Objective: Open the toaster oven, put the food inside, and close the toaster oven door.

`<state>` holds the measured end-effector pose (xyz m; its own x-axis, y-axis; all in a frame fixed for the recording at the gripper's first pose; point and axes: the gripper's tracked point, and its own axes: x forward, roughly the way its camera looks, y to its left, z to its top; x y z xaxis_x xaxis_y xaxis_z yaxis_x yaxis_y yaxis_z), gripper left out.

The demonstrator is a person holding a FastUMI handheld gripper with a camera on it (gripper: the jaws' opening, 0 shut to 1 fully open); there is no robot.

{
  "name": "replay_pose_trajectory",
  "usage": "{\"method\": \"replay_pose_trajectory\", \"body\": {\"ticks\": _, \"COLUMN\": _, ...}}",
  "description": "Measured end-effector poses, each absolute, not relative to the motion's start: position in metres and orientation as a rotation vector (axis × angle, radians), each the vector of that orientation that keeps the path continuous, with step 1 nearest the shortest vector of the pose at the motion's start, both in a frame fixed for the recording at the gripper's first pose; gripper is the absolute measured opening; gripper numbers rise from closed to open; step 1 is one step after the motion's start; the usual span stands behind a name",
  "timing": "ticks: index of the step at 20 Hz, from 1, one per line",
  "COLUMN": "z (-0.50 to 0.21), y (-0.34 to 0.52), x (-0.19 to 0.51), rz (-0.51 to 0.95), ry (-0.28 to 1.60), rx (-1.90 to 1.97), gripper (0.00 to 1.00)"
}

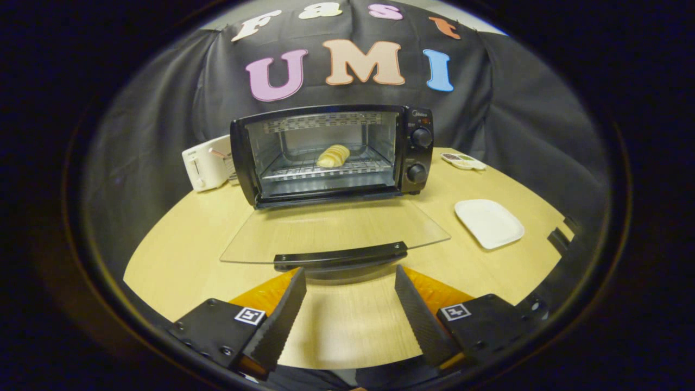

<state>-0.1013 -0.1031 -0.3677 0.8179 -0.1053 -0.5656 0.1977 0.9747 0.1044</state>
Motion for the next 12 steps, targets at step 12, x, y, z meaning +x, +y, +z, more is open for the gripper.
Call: {"method": "replay_pose_trajectory", "body": {"ticks": 12, "z": -0.360, "y": -0.100, "x": -0.084, "rz": -0.055, "ry": 0.495, "rx": 0.190, "gripper": 1.00}}
